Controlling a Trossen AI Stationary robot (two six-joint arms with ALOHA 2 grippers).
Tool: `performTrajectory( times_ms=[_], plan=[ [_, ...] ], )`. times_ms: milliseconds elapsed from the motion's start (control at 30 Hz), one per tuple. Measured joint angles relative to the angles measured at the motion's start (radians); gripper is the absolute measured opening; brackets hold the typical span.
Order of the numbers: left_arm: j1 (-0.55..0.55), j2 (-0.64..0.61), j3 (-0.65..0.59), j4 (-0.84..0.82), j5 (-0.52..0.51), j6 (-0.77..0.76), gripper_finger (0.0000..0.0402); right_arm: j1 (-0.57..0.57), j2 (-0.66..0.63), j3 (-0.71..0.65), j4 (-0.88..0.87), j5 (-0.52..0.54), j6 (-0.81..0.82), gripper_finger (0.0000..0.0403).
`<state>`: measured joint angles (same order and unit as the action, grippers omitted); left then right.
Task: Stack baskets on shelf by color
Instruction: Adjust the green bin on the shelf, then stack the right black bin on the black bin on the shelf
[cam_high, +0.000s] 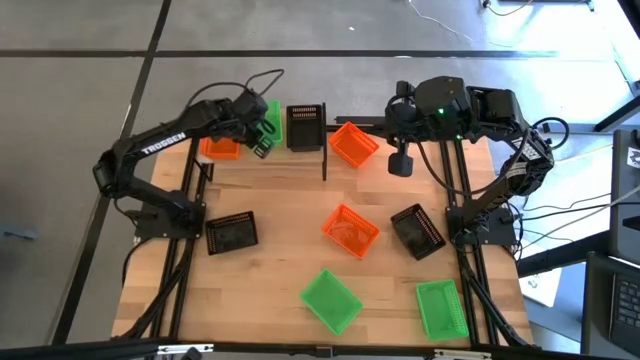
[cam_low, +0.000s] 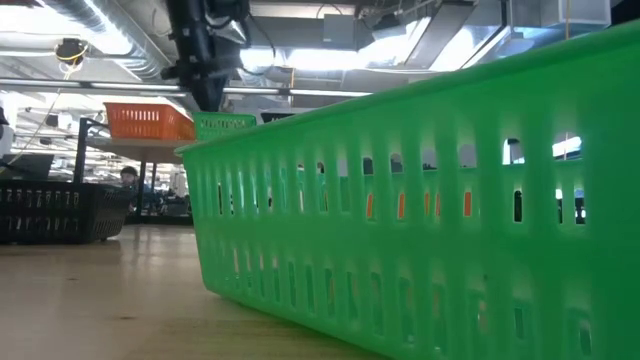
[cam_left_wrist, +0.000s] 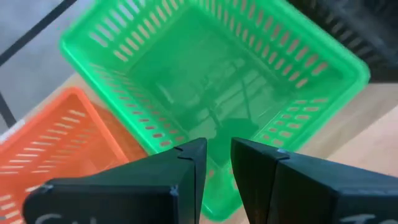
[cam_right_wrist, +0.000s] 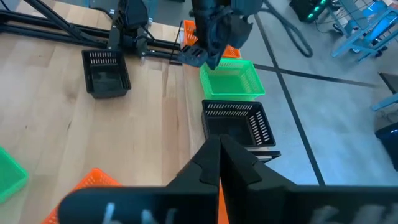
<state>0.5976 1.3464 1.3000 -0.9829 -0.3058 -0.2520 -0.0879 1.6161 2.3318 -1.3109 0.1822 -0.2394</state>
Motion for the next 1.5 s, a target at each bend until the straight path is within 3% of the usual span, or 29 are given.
performTrajectory(
  times_ms=[433, 633, 933, 1100, 1233, 1500],
  plan=[
    [-0.021, 0.001, -0.033, -0.013, 0.063, 0.002, 0.0066, 0.000, 0.000, 0.000, 0.001, 0.000, 0.003, 0.0000],
    [-0.044, 0.000, -0.028, -0.025, 0.007, 0.044, 0.0066, 0.000, 0.000, 0.000, 0.002, 0.000, 0.003, 0.0000],
    [-0.069, 0.000, 0.132, -0.037, -0.027, 0.101, 0.0066, 0.000, -0.013, -0.001, -0.008, -0.009, -0.004, 0.0000],
    [-0.155, 0.000, 0.271, -0.108, -0.027, 0.105, 0.0066, 0.000, -0.081, 0.001, -0.068, -0.061, 0.026, 0.0000],
    [-0.265, -0.001, 0.346, -0.147, -0.026, 0.093, 0.0066, 0.000, -0.097, -0.001, -0.222, -0.068, 0.098, 0.0000],
    [-0.486, -0.001, 0.410, -0.178, -0.025, -0.101, 0.0066, 0.070, -0.194, -0.126, -0.259, -0.205, 0.186, 0.0000]
  ],
)
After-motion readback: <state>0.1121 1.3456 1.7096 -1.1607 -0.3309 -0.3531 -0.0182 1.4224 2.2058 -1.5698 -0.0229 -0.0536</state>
